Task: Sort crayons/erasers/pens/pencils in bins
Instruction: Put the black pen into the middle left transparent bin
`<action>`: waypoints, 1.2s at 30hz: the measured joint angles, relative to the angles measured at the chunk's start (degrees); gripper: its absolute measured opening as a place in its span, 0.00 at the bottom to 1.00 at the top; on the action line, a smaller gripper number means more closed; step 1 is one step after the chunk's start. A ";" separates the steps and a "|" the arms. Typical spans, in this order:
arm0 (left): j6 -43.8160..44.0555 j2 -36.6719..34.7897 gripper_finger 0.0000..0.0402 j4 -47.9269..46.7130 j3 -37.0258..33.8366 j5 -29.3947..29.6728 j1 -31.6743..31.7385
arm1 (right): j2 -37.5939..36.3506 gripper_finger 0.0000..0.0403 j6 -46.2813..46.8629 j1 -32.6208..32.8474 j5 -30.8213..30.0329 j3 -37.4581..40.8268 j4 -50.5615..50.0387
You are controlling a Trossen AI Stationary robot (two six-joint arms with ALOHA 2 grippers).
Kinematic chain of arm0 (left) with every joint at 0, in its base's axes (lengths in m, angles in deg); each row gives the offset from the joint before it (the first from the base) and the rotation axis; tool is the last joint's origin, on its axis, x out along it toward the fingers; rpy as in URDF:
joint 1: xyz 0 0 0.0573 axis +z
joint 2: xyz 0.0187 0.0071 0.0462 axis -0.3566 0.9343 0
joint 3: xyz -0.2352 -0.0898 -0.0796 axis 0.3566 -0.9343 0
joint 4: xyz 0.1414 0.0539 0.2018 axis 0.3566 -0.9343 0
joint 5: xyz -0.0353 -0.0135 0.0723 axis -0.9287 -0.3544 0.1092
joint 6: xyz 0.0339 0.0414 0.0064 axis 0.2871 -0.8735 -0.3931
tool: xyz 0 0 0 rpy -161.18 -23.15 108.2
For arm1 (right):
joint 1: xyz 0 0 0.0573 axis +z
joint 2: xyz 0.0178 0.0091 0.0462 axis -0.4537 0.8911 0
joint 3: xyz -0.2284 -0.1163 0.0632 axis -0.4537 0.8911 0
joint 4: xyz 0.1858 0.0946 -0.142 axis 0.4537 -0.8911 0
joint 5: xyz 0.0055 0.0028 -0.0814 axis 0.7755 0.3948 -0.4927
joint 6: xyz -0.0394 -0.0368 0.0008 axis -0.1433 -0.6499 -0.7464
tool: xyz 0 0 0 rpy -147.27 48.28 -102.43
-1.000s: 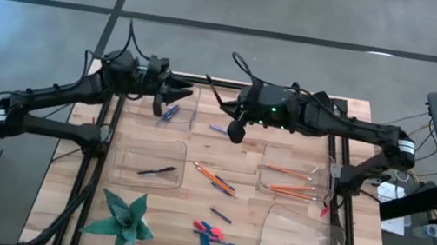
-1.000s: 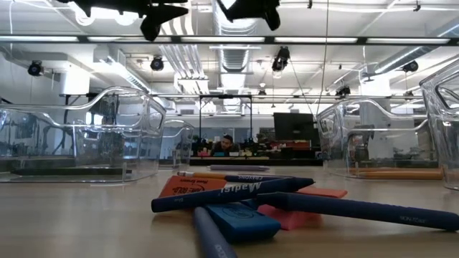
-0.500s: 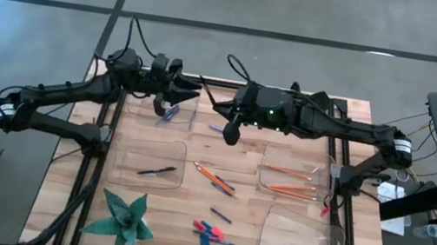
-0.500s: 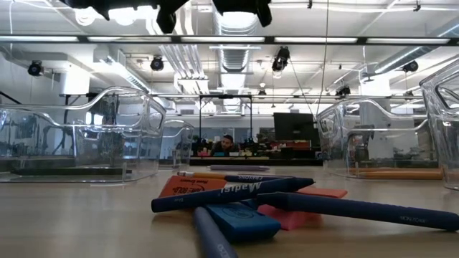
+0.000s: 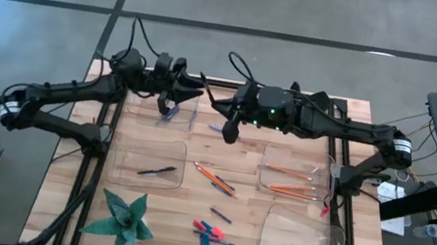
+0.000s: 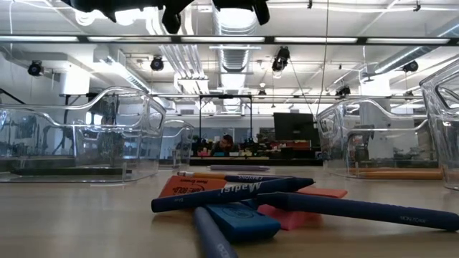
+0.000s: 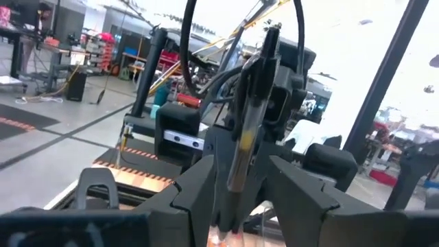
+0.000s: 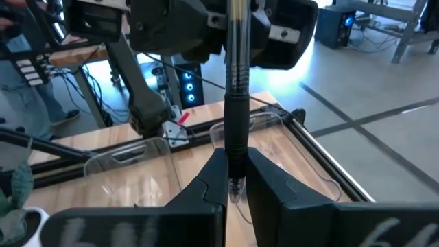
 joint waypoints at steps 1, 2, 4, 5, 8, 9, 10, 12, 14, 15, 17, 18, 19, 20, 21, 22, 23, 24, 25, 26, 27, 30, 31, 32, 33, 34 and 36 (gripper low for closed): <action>0.63 0.22 0.30 0.49 0.00 -0.03 -0.10 | 0.00 0.06 -0.01 0.00 0.00 0.00 0.27; 1.59 0.64 0.30 1.37 0.00 -0.11 -0.20 | 0.00 0.06 -0.02 0.00 0.00 0.00 0.38; 1.83 1.27 0.30 2.94 0.00 -0.46 -0.53 | 0.00 0.06 0.18 0.00 0.00 0.00 0.31; 1.85 1.65 0.30 3.82 0.00 -0.61 -0.74 | 0.00 0.06 0.25 0.00 0.02 0.00 0.27; 1.88 2.85 0.30 6.76 0.00 -0.81 -1.24 | 0.02 0.06 0.29 0.01 0.03 0.00 0.24; 2.19 3.37 0.30 7.67 0.00 -0.78 -1.36 | 0.02 0.06 0.35 0.02 0.02 0.00 0.28; 2.92 3.93 0.30 8.62 0.00 -0.76 -1.36 | 0.02 0.06 0.35 0.06 0.02 0.00 0.28; 4.78 4.84 0.30 9.98 0.00 -0.74 -1.36 | 0.02 0.06 0.29 0.11 0.02 0.00 0.24; 6.35 5.74 0.30 11.69 0.00 -0.72 -1.36 | 0.02 0.06 0.28 0.11 0.02 0.00 0.18; 7.05 6.14 0.30 11.93 0.10 -0.71 -1.36 | 0.02 0.06 0.34 0.11 0.02 0.00 0.14; 7.76 7.01 0.29 12.37 0.42 -0.70 -1.39 | 0.02 0.06 0.30 0.13 0.02 0.00 0.03; 7.78 7.33 0.28 12.47 0.44 -0.70 -1.43 | 0.02 0.06 0.24 0.17 0.00 0.00 -0.06; 7.79 7.56 0.26 12.57 0.44 -0.72 -1.44 | 0.02 0.06 0.24 0.23 0.00 0.00 -0.25; 7.82 7.63 0.24 12.67 0.44 -0.74 -1.44 | 0.02 0.06 0.24 0.24 -0.01 0.00 -0.44; 7.80 7.68 0.21 12.71 0.43 -0.76 -1.47 | 0.02 0.06 0.24 0.24 -0.02 0.00 -0.58; 7.80 7.68 0.17 12.87 0.41 -0.76 -1.47 | 0.02 0.06 0.22 0.24 0.00 0.00 -0.78; 7.73 7.59 0.13 12.82 0.31 -0.75 -1.47 | 0.02 0.06 0.26 0.24 0.00 0.00 -1.09; 7.45 7.59 0.09 12.76 0.24 -0.68 -1.44 | 0.02 0.06 0.57 0.24 0.10 0.00 -1.36; 7.15 7.59 0.06 12.74 0.22 -0.65 -1.40 | 0.01 0.06 0.96 0.26 0.00 -0.02 -1.59; 7.04 7.59 0.05 12.67 0.20 -0.64 -1.40 | 0.00 0.07 1.08 0.26 0.02 -0.02 -1.73; 6.98 7.53 0.05 12.67 0.20 -0.54 -1.44 | 0.00 0.08 1.30 0.26 0.19 -0.07 -1.79; 7.32 7.44 0.06 12.66 0.20 -0.54 -1.53 | -0.03 0.10 1.48 0.26 0.18 -0.09 -1.80; 7.52 7.44 0.06 12.64 0.20 -0.50 -1.64 | -0.07 0.11 1.53 0.27 0.22 -0.09 -1.91; 7.66 7.44 0.06 12.62 0.20 -0.48 -1.72 | -0.07 0.12 2.01 0.28 0.24 -0.09 -1.99; 7.76 7.44 0.06 12.57 0.20 -0.46 -1.88 | -0.07 0.13 2.63 0.29 0.33 -0.09 -2.04; 7.78 7.42 0.05 12.49 0.20 -0.46 -2.01 | -0.07 0.14 2.93 0.33 0.43 -0.09 -2.16; 7.78 7.40 0.05 12.45 0.20 -0.46 -2.25 | -0.23 0.18 3.42 0.33 0.44 -0.09 -3.28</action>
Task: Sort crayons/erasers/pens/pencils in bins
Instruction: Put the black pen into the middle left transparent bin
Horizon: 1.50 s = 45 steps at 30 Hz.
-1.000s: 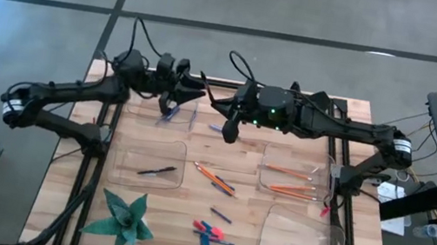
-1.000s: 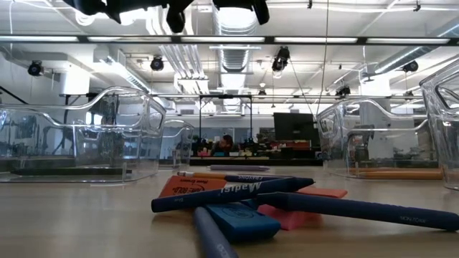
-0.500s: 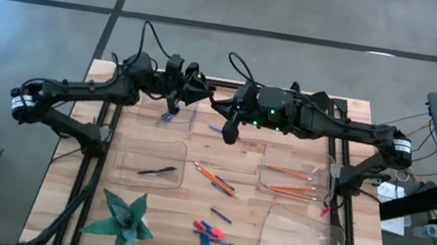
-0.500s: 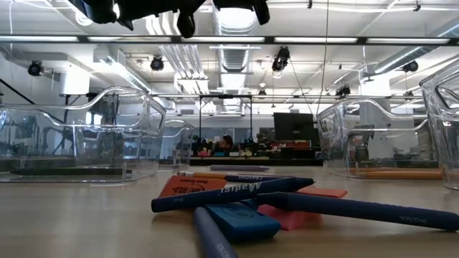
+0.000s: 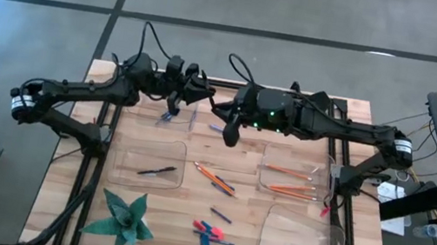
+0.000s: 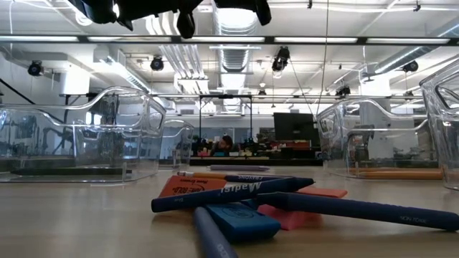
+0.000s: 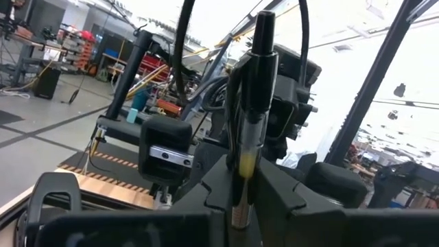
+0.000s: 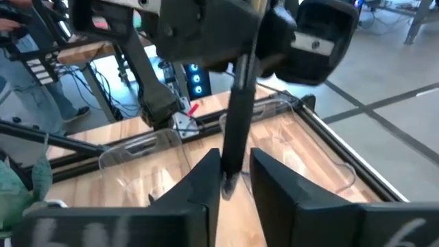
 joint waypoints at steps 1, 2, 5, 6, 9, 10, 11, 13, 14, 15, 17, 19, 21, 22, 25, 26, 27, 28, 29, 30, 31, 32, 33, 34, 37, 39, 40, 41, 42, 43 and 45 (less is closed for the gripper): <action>0.00 0.00 0.05 0.00 -0.02 0.04 -0.13 | -0.16 0.20 0.01 0.00 0.00 0.00 -0.96; 0.00 0.00 0.05 -0.01 -0.02 0.07 -0.18 | -0.41 0.22 0.06 0.00 0.00 0.00 -2.08; 0.00 0.02 0.05 -0.03 -0.04 0.04 -0.21 | -1.67 0.29 0.42 0.00 -0.03 0.00 -6.62; 0.22 0.02 0.05 -0.04 -0.04 -0.27 -0.21 | -2.21 0.31 0.41 0.01 -0.39 -0.23 -9.40; 0.29 -0.05 0.05 -1.73 -0.04 -0.89 -0.36 | -3.62 0.35 0.58 0.09 -0.94 -2.35 -16.93; 0.33 -0.07 0.05 -3.25 -0.04 -0.87 -0.64 | -4.22 0.36 1.07 0.11 -0.92 -3.01 -19.30; 0.29 -0.07 0.05 -4.80 -0.04 -0.76 -1.00 | -4.78 0.37 2.33 0.15 -0.87 -3.57 -21.25; 0.19 -0.08 0.05 -7.61 -0.04 -0.63 -2.11 | -5.88 0.37 4.18 0.17 -0.70 -4.26 -23.29; 0.14 -0.12 0.05 -8.97 -0.04 -0.64 -2.84 | -6.50 0.37 5.31 0.24 -0.62 -4.26 -24.39; 0.04 -0.14 0.05 -10.81 -0.04 -0.66 -3.58 | -6.96 0.37 5.86 0.49 -0.67 -4.23 -25.66; 0.03 -0.28 0.05 -15.09 -0.04 -0.62 -5.04 | -7.84 0.36 6.86 0.99 -0.69 -4.12 -27.06; 0.09 -1.06 0.05 -20.60 -0.04 0.47 -6.48 | -8.46 0.35 7.44 1.76 -0.67 -4.04 -29.60; 0.21 -2.35 0.05 -26.72 -0.04 1.87 -8.07 | -8.90 0.34 8.57 2.62 -0.94 -4.02 -31.68; 0.24 -3.11 0.05 -30.15 -0.04 2.54 -8.95 | -8.95 0.33 9.14 3.14 -1.47 -3.84 -32.84; 1.50 -5.29 0.05 -39.91 -0.04 5.47 -12.71 | -8.31 0.32 10.30 4.67 -4.97 -2.93 -35.81; 1.52 -5.96 0.05 -42.68 -0.04 6.87 -14.20 | -7.79 0.32 10.97 5.11 -6.23 -2.41 -36.28; 1.59 -6.66 0.05 -45.48 -0.04 8.38 -15.84 | -7.16 0.31 11.59 5.52 -7.31 -1.73 -36.39; 1.93 -7.33 0.05 -48.59 -0.03 10.05 -17.39 | -6.61 0.31 12.47 5.74 -7.95 -1.02 -36.28; 2.81 -7.82 0.05 -52.05 0.03 11.55 -18.90 | -6.01 0.31 13.07 5.85 -8.26 -0.22 -36.01; 3.79 -8.23 0.05 -55.39 0.17 13.19 -20.47 | -5.09 0.31 13.53 6.01 -8.38 0.63 -35.78; 4.88 -8.52 0.05 -58.70 0.26 15.03 -21.92 | -4.22 0.30 14.05 6.05 -8.41 1.34 -35.72; 6.06 -8.86 0.05 -62.25 0.26 17.16 -23.36 | -3.18 0.30 14.52 6.05 -8.44 1.98 -35.64; 7.15 -9.07 0.05 -65.30 0.11 19.49 -24.75 | -1.98 0.31 15.23 6.05 -8.51 2.52 -35.45; 7.98 -9.13 0.05 -67.82 0.01 21.85 -25.96 | -0.76 0.31 15.92 6.03 -8.63 3.02 -34.90; 10.53 -8.88 0.05 -75.53 -0.22 28.03 -28.73 | 3.27 0.30 15.83 6.01 -10.25 3.74 -31.43; 11.57 -8.17 0.06 -77.47 -0.23 31.27 -30.04 | 5.84 0.30 14.27 6.01 -11.97 3.74 -29.19; 11.96 -7.82 0.06 -78.40 -0.37 32.73 -30.56 | 7.00 0.30 13.12 5.99 -12.64 3.74 -28.34; 11.99 -7.42 0.06 -79.44 -0.60 34.03 -30.95 | 8.30 0.30 12.43 5.88 -13.32 3.62 -28.03; 11.98 -6.95 0.06 -80.08 -0.85 35.25 -31.30 | 9.48 0.30 11.91 5.74 -14.11 3.46 -28.03; 11.98 -6.32 0.06 -80.44 -1.04 36.19 -31.58 | 10.72 0.31 11.85 5.58 -14.70 3.23 -28.16; 11.41 -4.93 0.06 -81.94 -1.52 37.64 -32.16 | 13.03 0.31 11.78 4.98 -15.52 2.74 -28.32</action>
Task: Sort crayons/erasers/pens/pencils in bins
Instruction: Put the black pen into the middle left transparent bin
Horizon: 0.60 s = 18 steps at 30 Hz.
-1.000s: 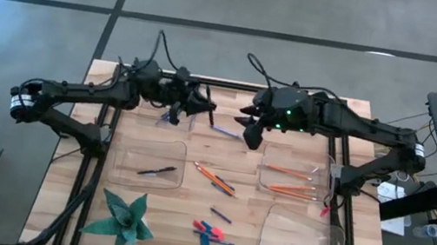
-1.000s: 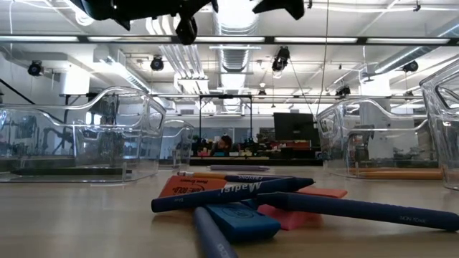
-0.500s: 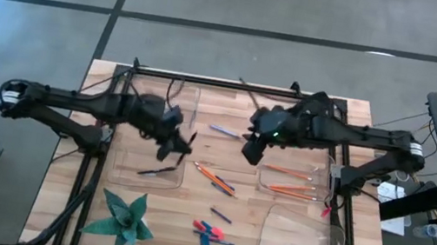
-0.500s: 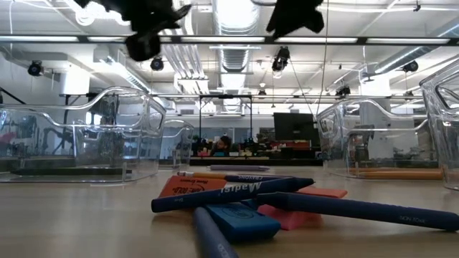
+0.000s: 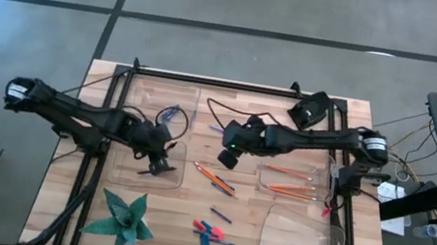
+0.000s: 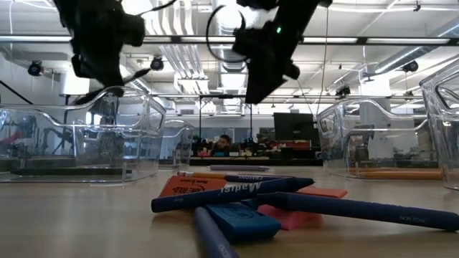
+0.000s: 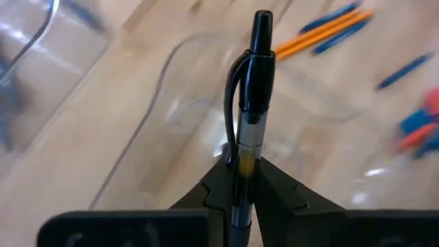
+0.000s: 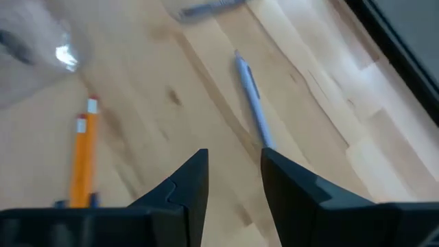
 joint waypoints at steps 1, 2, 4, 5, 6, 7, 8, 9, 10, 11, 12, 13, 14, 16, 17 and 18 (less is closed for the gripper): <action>-0.78 0.83 0.06 -0.55 -0.19 0.73 -0.35 | 0.97 0.32 0.01 -0.30 0.00 -0.09 -0.08; -1.47 1.72 0.06 -0.66 -0.40 1.10 -0.75 | 1.91 0.32 0.26 -0.62 -0.02 -0.34 -0.26; -2.73 3.97 0.06 -1.28 -0.58 2.01 -1.65 | 3.19 0.33 1.04 -1.30 -0.04 -0.60 -0.25; -2.87 5.14 0.06 -1.31 -0.58 2.14 -1.98 | 3.64 0.34 1.10 -1.61 -0.08 -0.68 -0.26; -2.91 6.20 0.06 -1.35 -0.58 2.14 -2.21 | 3.98 0.35 1.10 -1.94 -0.08 -0.77 -0.25; -2.91 7.29 0.06 -1.70 -0.58 2.20 -2.36 | 4.27 0.35 1.09 -2.31 -0.24 -0.80 -0.03; -2.91 8.38 0.06 -1.95 -0.58 2.31 -2.52 | 4.56 0.36 1.09 -2.73 -0.42 -0.83 0.18; -2.91 9.39 0.06 -1.99 -0.58 2.31 -2.57 | 4.76 0.37 1.08 -3.24 -0.39 -0.88 0.20; -2.90 10.43 0.06 -2.12 -0.58 2.31 -2.65 | 5.04 0.37 1.10 -3.79 -0.42 -0.88 0.18; -2.85 11.35 0.06 -2.40 -0.58 2.23 -2.66 | 5.45 0.38 1.10 -4.33 -0.44 -0.88 0.20; -2.84 12.21 0.06 -2.50 -0.58 2.10 -2.66 | 5.78 0.38 1.10 -4.79 -0.45 -0.88 0.24; -2.82 12.98 0.06 -2.37 -0.58 1.96 -2.66 | 6.09 0.38 1.10 -5.22 -0.47 -0.88 0.16; -2.79 13.75 0.07 -2.37 -0.58 1.88 -2.66 | 6.46 0.38 1.10 -5.49 -0.61 -0.88 0.21; -2.45 14.99 0.07 -2.39 -0.58 1.21 -2.66 | 6.84 0.38 1.10 -5.87 -0.48 -0.88 0.40; -2.45 15.66 0.07 -2.43 -0.58 0.50 -2.66 | 7.17 0.38 1.10 -6.02 -0.44 -0.88 0.43; -2.47 16.31 0.07 -2.43 -0.58 -0.26 -2.66 | 7.48 0.39 1.10 -6.15 -0.42 -0.88 0.63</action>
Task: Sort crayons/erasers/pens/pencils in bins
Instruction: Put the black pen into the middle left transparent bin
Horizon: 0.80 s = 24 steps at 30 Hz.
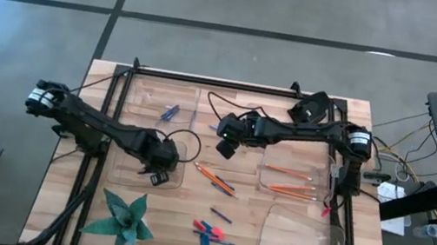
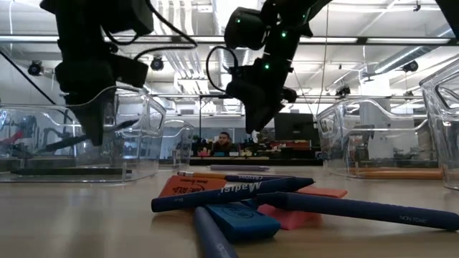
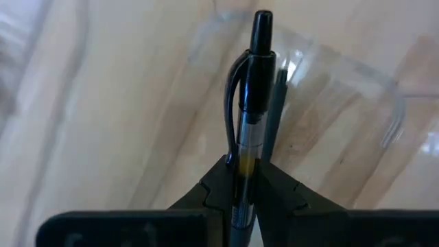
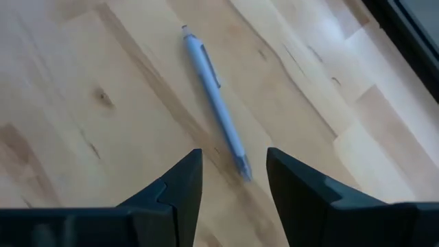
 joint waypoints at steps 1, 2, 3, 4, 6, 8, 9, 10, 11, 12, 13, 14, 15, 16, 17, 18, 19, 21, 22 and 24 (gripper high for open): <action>0.02 0.52 0.07 -0.13 0.00 -0.96 0.00 | 0.22 0.39 -0.01 -0.26 0.01 0.00 0.10; 0.04 1.09 0.07 -0.56 0.00 -1.47 -0.02 | 0.58 0.39 -0.10 -0.39 -0.01 0.00 0.14; 0.06 1.61 0.07 -1.07 0.00 -1.99 -0.10 | 0.97 0.39 -0.31 -0.57 -0.02 0.00 0.57; 0.04 2.03 0.07 -1.55 0.00 -2.46 -0.16 | 1.10 0.39 -0.41 -0.77 -0.09 0.00 1.01; 0.09 2.90 0.07 -2.26 0.00 -2.76 -0.26 | 1.77 0.38 -0.44 -0.96 -0.07 0.00 1.05; 0.09 3.31 0.07 -2.53 0.00 -2.89 -0.26 | 2.46 0.38 -0.45 -1.28 0.00 0.00 1.13; 0.13 3.54 0.07 -2.41 0.00 -2.91 -0.26 | 3.00 0.38 -0.45 -1.42 0.00 0.00 1.07; 0.21 3.67 0.07 -2.32 0.00 -2.91 -0.26 | 3.21 0.38 -0.46 -1.68 0.15 0.00 1.05; 0.26 3.74 0.07 -2.40 0.00 -3.08 -0.28 | 3.54 0.38 -0.46 -1.84 0.21 0.02 1.03; 0.50 3.74 0.07 -2.40 0.00 -3.73 -0.28 | 3.95 0.37 -0.46 -1.90 0.14 0.02 1.14; 1.17 3.82 0.07 -2.32 0.00 -3.92 -0.28 | 4.02 0.37 -0.51 -2.14 0.07 0.00 1.11; 1.58 3.93 0.07 -2.39 0.00 -3.99 -0.28 | 4.10 0.37 -0.52 -2.28 0.04 0.02 0.97; 1.67 4.00 0.07 -2.45 0.00 -4.17 -0.29 | 4.12 0.36 -0.50 -2.32 0.04 0.15 1.03; 1.88 4.00 0.07 -2.36 0.00 -4.37 -0.31 | 4.11 0.36 -0.50 -2.37 0.05 0.29 1.14; 2.33 4.00 0.07 -2.32 0.00 -4.50 -0.31 | 4.10 0.36 -0.50 -2.39 0.07 0.35 1.28; 2.91 3.98 0.07 -2.40 0.00 -4.63 -0.31 | 4.10 0.35 -0.50 -2.50 0.07 0.37 1.47; 3.01 3.98 0.07 -2.40 0.00 -4.66 -0.33 | 4.10 0.35 -0.50 -2.54 0.08 0.39 1.45; 3.06 3.98 0.07 -2.38 0.00 -5.05 -0.33 | 4.11 0.35 -0.53 -2.71 0.10 0.42 1.44; 3.06 3.98 0.07 -2.40 0.00 -5.22 -0.33 | 4.10 0.34 -0.58 -2.74 0.11 0.42 1.54; 3.08 3.98 0.07 -2.38 0.00 -5.39 -0.33 | 4.29 0.34 -0.58 -2.84 0.10 0.55 2.11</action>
